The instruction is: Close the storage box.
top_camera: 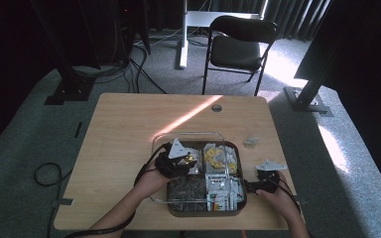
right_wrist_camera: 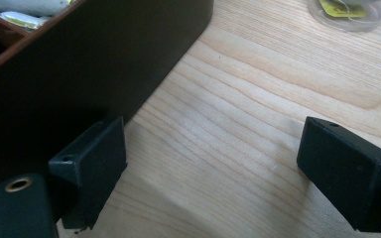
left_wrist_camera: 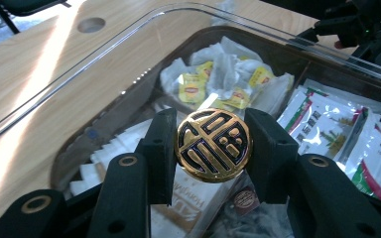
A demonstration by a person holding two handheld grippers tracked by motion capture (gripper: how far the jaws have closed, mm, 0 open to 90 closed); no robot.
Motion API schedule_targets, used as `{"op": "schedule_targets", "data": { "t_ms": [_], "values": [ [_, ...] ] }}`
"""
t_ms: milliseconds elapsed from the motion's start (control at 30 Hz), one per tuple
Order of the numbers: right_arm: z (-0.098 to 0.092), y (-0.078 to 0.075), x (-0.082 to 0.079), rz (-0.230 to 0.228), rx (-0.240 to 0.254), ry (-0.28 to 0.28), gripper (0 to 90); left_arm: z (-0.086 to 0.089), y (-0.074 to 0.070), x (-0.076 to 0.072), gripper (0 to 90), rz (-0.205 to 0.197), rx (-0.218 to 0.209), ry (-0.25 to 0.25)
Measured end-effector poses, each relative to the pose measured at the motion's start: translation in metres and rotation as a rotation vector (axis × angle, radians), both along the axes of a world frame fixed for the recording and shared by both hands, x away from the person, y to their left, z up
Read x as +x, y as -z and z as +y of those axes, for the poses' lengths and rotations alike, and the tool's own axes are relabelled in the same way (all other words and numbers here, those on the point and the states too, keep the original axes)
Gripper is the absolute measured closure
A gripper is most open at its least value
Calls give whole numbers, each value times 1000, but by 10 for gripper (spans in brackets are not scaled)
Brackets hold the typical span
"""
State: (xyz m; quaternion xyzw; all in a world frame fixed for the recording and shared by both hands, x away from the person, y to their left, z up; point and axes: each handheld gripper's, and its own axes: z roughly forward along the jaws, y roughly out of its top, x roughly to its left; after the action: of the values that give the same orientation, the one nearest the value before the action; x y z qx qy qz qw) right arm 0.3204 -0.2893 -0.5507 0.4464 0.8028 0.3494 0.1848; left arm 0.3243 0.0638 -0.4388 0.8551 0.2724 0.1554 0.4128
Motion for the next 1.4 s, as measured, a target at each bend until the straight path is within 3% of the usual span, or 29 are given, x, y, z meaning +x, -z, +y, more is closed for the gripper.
{"op": "schedule_targets", "data": {
  "t_ms": [500, 867, 1400],
  "values": [
    [0, 0, 0, 2, 4, 1, 113, -29, 7, -2, 586, 4, 0, 18],
    [-1, 0, 0, 1, 8, 1, 115, -44, 25, 1, 586, 37, -6, 15],
    [-1, 0, -1, 0, -1, -3, 115, -58, 33, 0, 586, 52, 35, 25]
  ]
}}
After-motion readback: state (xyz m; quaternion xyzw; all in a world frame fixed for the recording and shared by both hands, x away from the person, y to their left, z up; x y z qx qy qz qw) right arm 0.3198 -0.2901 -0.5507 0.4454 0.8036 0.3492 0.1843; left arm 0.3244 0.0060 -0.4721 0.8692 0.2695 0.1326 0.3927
